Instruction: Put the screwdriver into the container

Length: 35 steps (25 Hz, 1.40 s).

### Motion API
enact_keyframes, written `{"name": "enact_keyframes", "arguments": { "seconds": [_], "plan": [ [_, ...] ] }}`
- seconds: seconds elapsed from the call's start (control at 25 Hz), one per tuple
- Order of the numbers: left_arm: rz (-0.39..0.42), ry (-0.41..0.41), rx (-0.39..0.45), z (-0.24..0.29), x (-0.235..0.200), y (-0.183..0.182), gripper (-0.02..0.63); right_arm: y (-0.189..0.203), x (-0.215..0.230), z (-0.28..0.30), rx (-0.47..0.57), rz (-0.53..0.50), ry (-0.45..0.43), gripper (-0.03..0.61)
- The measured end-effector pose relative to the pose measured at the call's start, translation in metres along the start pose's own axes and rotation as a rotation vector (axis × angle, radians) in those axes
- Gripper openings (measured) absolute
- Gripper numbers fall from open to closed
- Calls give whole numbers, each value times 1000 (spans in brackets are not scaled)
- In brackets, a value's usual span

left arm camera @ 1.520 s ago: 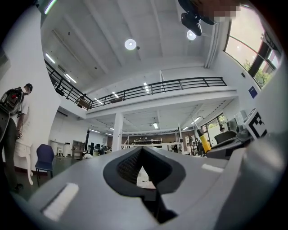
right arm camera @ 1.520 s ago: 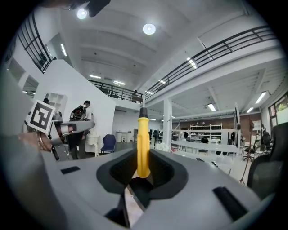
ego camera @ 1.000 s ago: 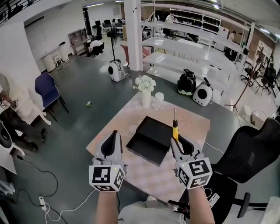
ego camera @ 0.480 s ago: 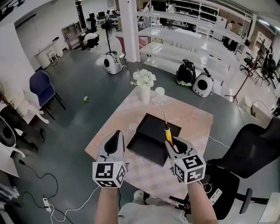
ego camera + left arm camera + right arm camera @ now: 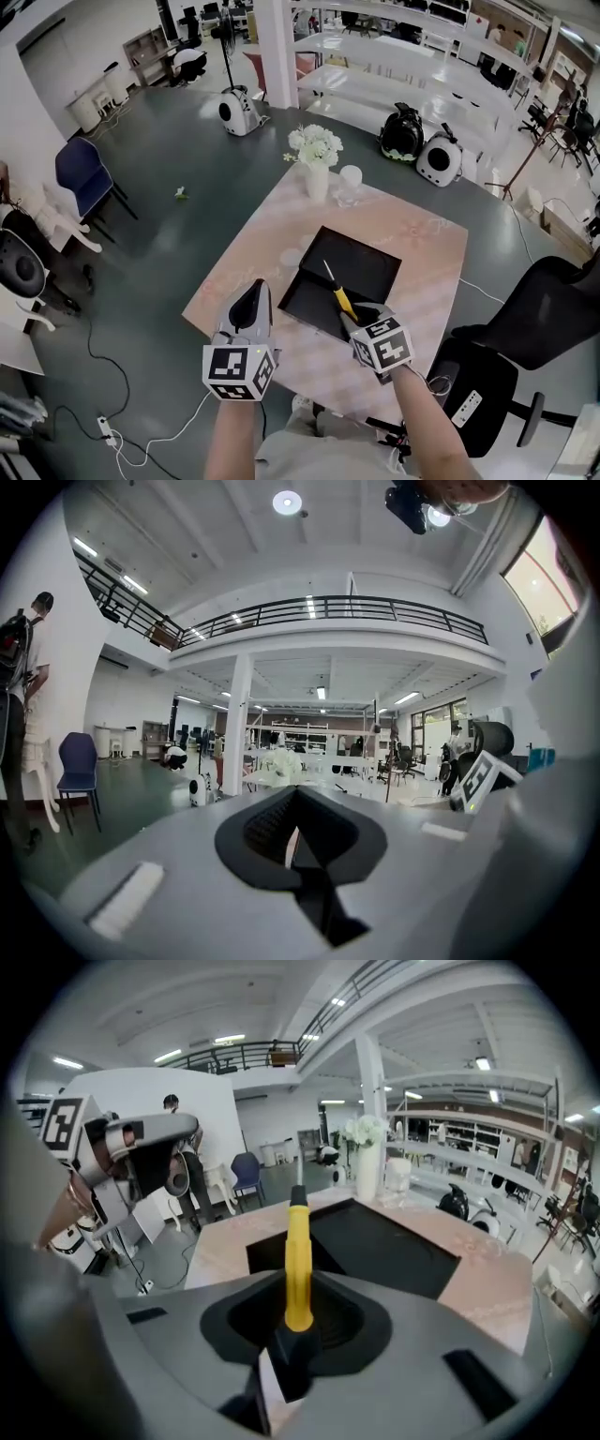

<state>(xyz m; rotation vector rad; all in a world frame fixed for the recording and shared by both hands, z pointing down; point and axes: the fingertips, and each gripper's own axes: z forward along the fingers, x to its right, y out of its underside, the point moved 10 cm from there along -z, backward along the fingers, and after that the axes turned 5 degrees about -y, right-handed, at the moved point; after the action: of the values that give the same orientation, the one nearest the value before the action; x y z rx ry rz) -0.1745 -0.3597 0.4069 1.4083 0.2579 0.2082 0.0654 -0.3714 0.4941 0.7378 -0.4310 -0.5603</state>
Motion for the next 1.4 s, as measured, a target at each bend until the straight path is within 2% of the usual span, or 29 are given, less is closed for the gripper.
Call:
{"name": "enact_keyframes", "arguments": {
  "seconds": [0.36, 0.68, 0.92, 1.08, 1.2, 1.28, 1.4],
  "plan": [
    [-18, -21, -9, 4, -16, 5, 8, 15, 12, 63, -354, 64, -26, 78],
    [-32, -45, -20, 1, -29, 8, 8, 24, 20, 101, -569, 144, -18, 79],
    [-31, -45, -23, 3, -33, 8, 8, 28, 22, 115, -721, 140, 20, 80],
    [-27, -36, -22, 6, -34, 6, 8, 29, 23, 121, -784, 98, 54, 80],
    [-27, -28, -18, 7, -33, 6, 8, 29, 22, 126, -746, 48, 50, 101],
    [-28, -23, -15, 9, -33, 5, 8, 27, 22, 123, -708, 69, 37, 153],
    [-32, -16, -8, 12, -32, 3, 8, 20, 20, 106, -663, 137, 32, 192]
  ]
}}
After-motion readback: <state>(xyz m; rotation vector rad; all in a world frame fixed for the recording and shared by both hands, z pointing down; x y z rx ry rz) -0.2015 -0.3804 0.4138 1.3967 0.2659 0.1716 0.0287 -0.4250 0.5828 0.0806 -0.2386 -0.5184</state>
